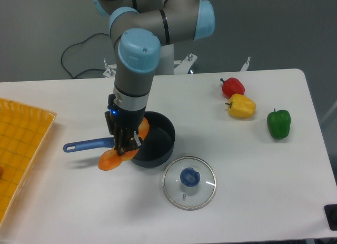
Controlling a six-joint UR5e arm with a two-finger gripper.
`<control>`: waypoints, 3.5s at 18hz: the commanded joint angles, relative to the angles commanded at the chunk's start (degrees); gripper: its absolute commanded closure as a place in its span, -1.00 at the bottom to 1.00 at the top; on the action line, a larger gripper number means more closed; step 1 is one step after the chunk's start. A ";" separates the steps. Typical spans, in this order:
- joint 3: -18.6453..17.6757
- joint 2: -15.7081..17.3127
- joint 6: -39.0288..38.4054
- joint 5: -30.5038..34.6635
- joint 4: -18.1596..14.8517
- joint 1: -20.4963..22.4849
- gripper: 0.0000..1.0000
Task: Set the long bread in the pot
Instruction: 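Lower the bread into the saucepan beside the handle, then tilt the bread upright, resting its end inside the saucepan, then open the gripper to release the bread in the saucepan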
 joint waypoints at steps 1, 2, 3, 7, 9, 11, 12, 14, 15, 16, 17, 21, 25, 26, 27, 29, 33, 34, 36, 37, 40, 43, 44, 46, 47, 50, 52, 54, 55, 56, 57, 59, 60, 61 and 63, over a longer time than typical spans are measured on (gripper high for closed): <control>-0.09 -0.18 0.09 0.00 0.00 0.09 0.77; -0.17 -0.44 0.26 0.09 0.09 0.09 0.76; -0.18 -0.96 0.26 0.09 0.09 0.18 0.76; -0.44 -2.29 0.26 0.18 1.49 0.26 0.75; -0.96 -2.55 0.35 0.26 1.84 0.26 0.72; -1.40 -2.81 1.14 0.26 2.11 0.53 0.71; -1.67 -2.99 1.58 0.26 2.11 0.70 0.71; -2.02 -3.25 2.28 0.35 2.11 1.14 0.71; -2.11 -3.43 2.63 0.35 2.11 1.58 0.70; -2.28 -3.52 2.90 0.35 2.11 1.76 0.70; -2.55 -3.52 3.34 0.35 2.11 1.93 0.70; -3.78 -3.52 4.92 0.44 2.28 2.64 0.55; -3.96 -4.31 5.80 0.44 3.69 2.64 0.12; -3.96 -4.48 6.15 0.44 3.95 2.64 0.03; -4.04 -4.49 6.24 0.53 3.96 2.55 -0.01; -4.04 -4.66 6.24 0.61 3.96 2.46 -0.07; -4.04 -4.40 6.15 0.53 3.87 2.46 -0.14; -4.04 -4.22 6.15 0.53 3.87 2.37 -0.15; -4.04 -4.22 6.15 0.53 3.87 2.37 -0.16; -4.04 -4.13 6.15 0.53 3.87 2.46 -0.16; -3.87 -3.78 6.24 0.61 3.69 2.55 -0.22; -4.04 -0.89 5.98 0.70 2.90 2.55 -0.42; -4.04 -0.10 5.72 0.70 2.47 2.46 -0.52; -4.13 1.66 4.32 1.05 1.85 2.37 -0.99; -4.57 2.36 2.13 1.84 1.58 2.03 -1.00; -6.41 4.04 -1.84 8.50 1.06 1.93 -1.00; -6.94 4.65 -2.11 13.34 -0.34 1.93 -1.00; -6.86 4.92 -3.51 14.32 -2.37 2.46 -1.00; -6.94 4.83 -4.12 14.59 -2.55 2.90 -1.00; -7.03 4.74 -4.13 15.29 -2.55 4.03 -1.00; -7.21 4.66 -3.78 16.08 -2.46 5.17 -1.00; -7.21 4.39 -3.69 16.96 -2.02 7.46 -1.00; -7.21 4.39 -3.60 17.22 -2.11 8.43 -1.00; -7.21 4.30 -3.26 17.57 -2.20 9.74 -1.00; -7.21 4.13 -1.68 17.75 -2.29 12.29 -1.00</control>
